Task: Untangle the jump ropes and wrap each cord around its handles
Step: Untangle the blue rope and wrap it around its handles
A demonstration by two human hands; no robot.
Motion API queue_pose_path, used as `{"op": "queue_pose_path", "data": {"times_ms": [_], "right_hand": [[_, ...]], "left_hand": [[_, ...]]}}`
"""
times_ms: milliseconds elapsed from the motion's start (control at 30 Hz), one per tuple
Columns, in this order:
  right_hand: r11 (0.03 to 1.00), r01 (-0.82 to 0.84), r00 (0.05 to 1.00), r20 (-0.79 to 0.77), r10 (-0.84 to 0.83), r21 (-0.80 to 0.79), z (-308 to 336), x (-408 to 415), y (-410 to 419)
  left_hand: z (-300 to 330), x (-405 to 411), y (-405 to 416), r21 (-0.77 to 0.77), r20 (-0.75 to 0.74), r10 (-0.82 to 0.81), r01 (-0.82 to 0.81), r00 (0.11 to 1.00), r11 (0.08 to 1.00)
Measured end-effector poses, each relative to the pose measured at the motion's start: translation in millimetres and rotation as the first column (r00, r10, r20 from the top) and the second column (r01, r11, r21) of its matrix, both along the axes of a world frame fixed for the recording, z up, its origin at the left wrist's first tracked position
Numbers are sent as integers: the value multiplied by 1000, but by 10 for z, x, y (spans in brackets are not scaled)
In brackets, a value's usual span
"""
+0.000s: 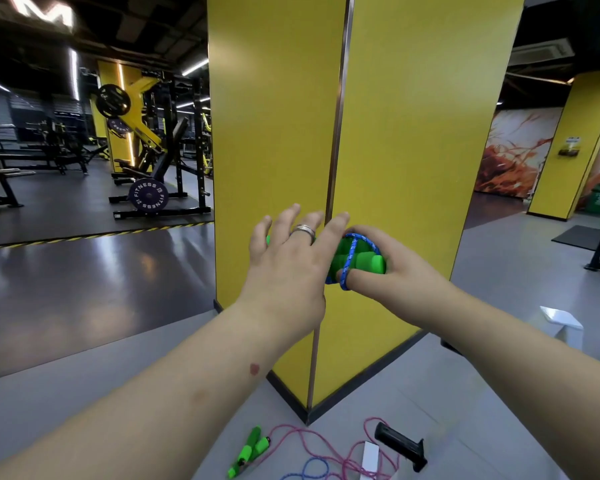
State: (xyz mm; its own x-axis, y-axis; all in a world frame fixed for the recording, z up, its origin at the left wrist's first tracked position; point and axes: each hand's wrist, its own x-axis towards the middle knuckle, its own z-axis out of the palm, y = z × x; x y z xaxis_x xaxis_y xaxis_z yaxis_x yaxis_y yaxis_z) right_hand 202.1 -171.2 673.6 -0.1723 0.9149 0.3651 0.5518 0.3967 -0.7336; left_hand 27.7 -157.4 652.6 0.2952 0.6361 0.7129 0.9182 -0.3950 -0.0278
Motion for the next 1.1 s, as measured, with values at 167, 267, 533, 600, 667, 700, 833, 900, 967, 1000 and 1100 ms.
{"op": "queue_pose_path", "data": {"times_ms": [167, 267, 533, 600, 667, 700, 833, 900, 967, 1000, 1100], "right_hand": [[995, -102, 993, -59, 101, -8, 70, -25, -96], [998, -27, 999, -38, 29, 62, 133, 53, -92], [997, 14, 967, -254, 5, 73, -39, -68, -73], [1000, 26, 946, -325, -20, 17, -58, -80, -42], [1000, 3, 953, -301, -10, -23, -70, -64, -12], [999, -5, 966, -260, -4, -33, -75, -41, 1], [997, 58, 998, -10, -57, 55, -172, 87, 73], [980, 88, 985, 133, -113, 179, -260, 121, 129], [961, 84, 940, 300, -164, 263, -368, 166, 194], [956, 71, 910, 375, -179, 286, -430, 207, 238], [951, 38, 822, 531, -205, 308, -669, 412, 441]], "left_hand": [[65, -14, 72, -63, -9, -98, 97, 995, 993], [40, -45, 35, -317, 306, -122, 222, 944, 922], [-4, 57, 40, -383, 869, -58, 743, 491, 548], [-44, 71, 32, -323, 938, 12, 861, 347, 393], [-73, 62, 21, -256, 966, 50, 925, 252, 281], [-93, 46, 33, -219, 976, 75, 942, 207, 254], [-209, 22, 119, -183, 952, 286, 949, 106, 256], [-314, 94, 163, -161, 916, 395, 965, 69, 205], [-439, 213, 243, -105, 866, 499, 978, 1, 180], [-513, 284, 304, -88, 837, 546, 978, -29, 188], [-819, 568, 533, -92, 743, 664, 972, -79, 219]]}}
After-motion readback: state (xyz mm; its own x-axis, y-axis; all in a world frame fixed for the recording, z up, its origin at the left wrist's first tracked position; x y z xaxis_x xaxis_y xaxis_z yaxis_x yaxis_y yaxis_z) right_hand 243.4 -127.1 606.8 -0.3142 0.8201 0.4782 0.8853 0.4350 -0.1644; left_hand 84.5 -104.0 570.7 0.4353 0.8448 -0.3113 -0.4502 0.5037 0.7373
